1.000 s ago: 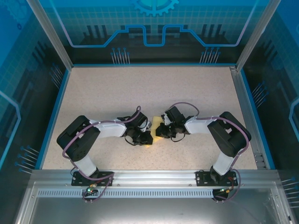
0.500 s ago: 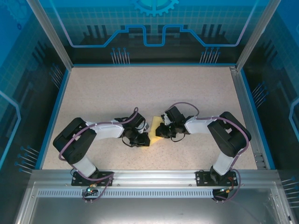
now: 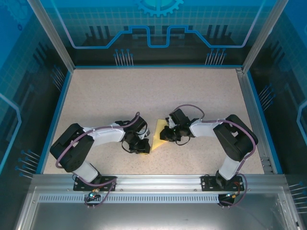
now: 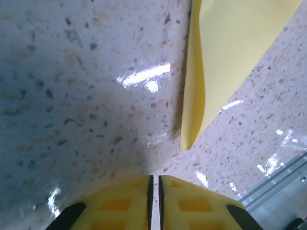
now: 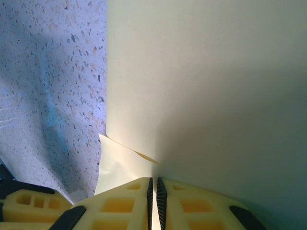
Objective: Fold a paper plane with a square sheet of paper (pick it up from the middle)
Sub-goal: Third fold the triangle at the center of the table.
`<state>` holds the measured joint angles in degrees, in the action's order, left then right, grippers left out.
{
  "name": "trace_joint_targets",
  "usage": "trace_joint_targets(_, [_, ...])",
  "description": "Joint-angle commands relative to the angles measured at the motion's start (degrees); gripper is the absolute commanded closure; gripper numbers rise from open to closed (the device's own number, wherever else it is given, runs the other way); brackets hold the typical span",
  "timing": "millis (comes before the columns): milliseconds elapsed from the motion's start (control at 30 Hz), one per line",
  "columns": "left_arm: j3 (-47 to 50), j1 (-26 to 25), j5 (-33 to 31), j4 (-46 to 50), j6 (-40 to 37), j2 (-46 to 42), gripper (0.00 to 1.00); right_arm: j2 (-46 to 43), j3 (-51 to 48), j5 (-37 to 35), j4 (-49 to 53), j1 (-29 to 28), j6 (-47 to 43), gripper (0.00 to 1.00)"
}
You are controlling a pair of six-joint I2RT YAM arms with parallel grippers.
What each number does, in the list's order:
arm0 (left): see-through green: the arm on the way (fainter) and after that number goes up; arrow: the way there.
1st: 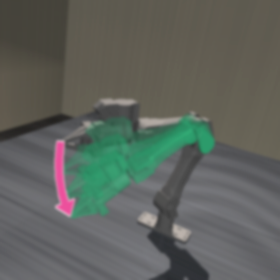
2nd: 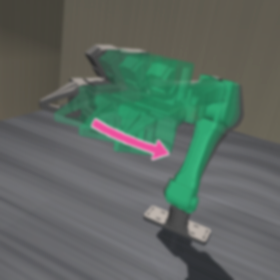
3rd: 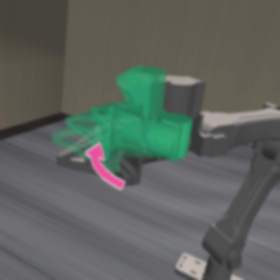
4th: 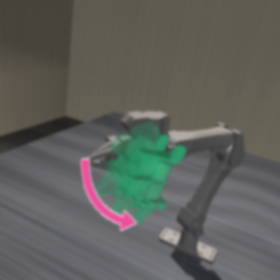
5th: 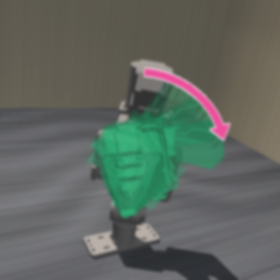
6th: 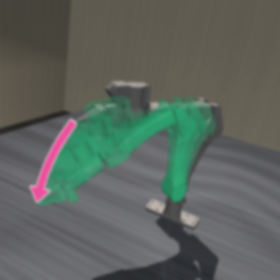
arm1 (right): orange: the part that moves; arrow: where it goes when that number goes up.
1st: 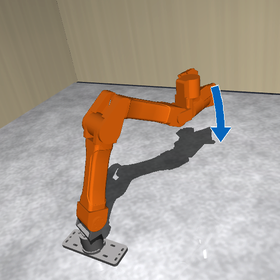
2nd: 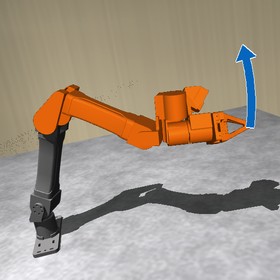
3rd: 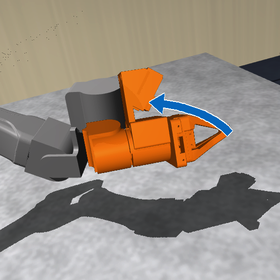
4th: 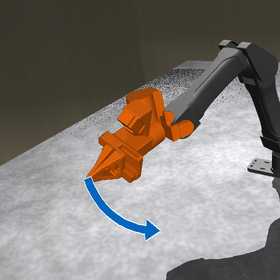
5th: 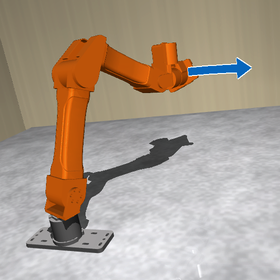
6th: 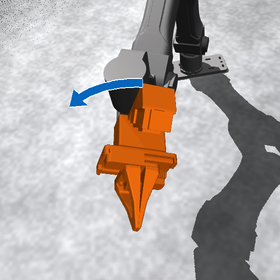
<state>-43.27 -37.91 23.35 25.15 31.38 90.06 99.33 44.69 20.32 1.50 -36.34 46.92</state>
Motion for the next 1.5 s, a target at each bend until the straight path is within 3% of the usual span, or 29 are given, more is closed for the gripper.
trace_joint_targets(0, [-3.28,0.82,-0.37,1.33,0.22,-2.6,0.84,1.73,-1.06,-6.17,7.04,1.07,-1.05,0.84])
trace_joint_targets(400, [-10.08,0.92,0.27,-5.84,2.57,6.29,0.85,1.65,-0.36,-4.57,4.3,1.07,0.86,0.84])
trace_joint_targets(733, [-6.31,0.97,-4.17,-4.6,1.85,9.61,0.9,-2.67,0.7,-2.56,3.73,0.43,0.9,0.83])
trace_joint_targets(967, [-6.13,0.91,-5.69,-4.62,1.25,10.77,0.91,-5.82,-0.11,-3.31,3.9,-3.04,1.37,0.83])
trace_joint_targets(1467, [-6.81,0.9,-6.46,-3.73,1.06,11.01,0.91,2.74,-2.3,-3.52,-0.65,-6.48,4.96,0.92])
